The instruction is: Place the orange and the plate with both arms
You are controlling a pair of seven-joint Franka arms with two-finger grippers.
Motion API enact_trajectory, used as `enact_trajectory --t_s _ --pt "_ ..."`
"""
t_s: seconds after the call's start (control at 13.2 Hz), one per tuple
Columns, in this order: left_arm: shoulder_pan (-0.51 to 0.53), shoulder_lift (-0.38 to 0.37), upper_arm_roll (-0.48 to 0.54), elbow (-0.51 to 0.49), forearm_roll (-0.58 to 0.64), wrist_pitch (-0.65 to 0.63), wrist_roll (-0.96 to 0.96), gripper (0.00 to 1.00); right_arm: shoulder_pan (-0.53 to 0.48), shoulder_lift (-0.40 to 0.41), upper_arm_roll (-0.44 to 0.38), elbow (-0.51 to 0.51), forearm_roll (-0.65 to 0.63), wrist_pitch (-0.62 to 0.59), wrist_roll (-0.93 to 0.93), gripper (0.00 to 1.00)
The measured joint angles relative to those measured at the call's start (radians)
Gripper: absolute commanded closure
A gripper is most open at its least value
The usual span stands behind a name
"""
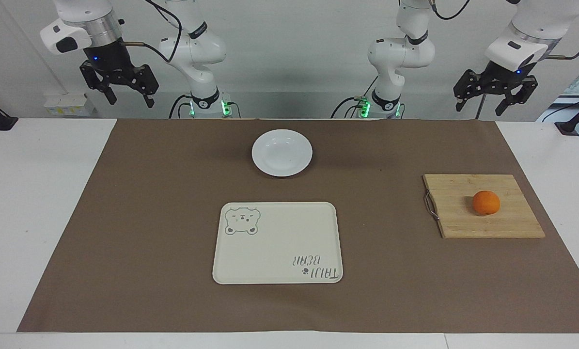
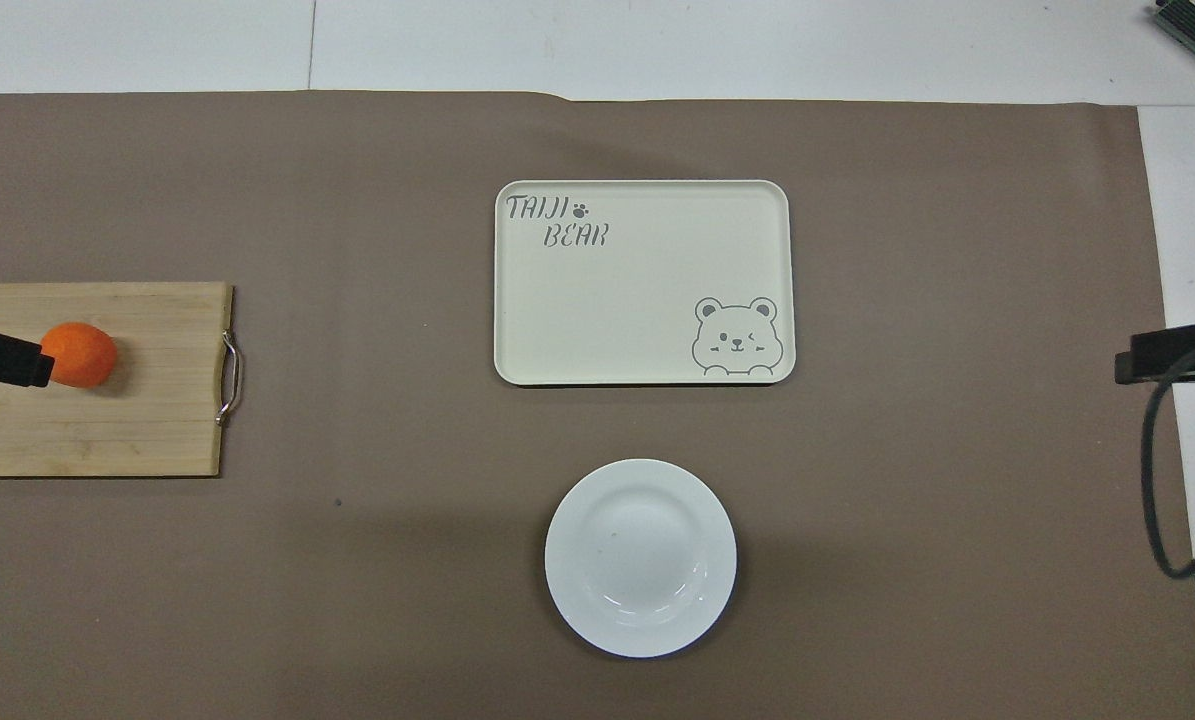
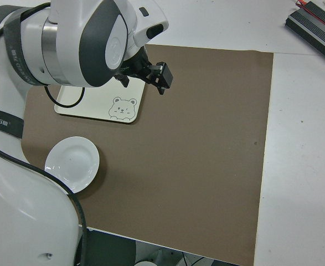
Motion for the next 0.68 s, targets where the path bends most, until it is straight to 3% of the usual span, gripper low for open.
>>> enact_trajectory --t_s 0.68 --pt "0.000 -0.007 -0.001 0.000 0.000 -0.018 0.000 0.00 0.000 0.000 0.000 0.000 0.000 0.000 0.000 0.00"
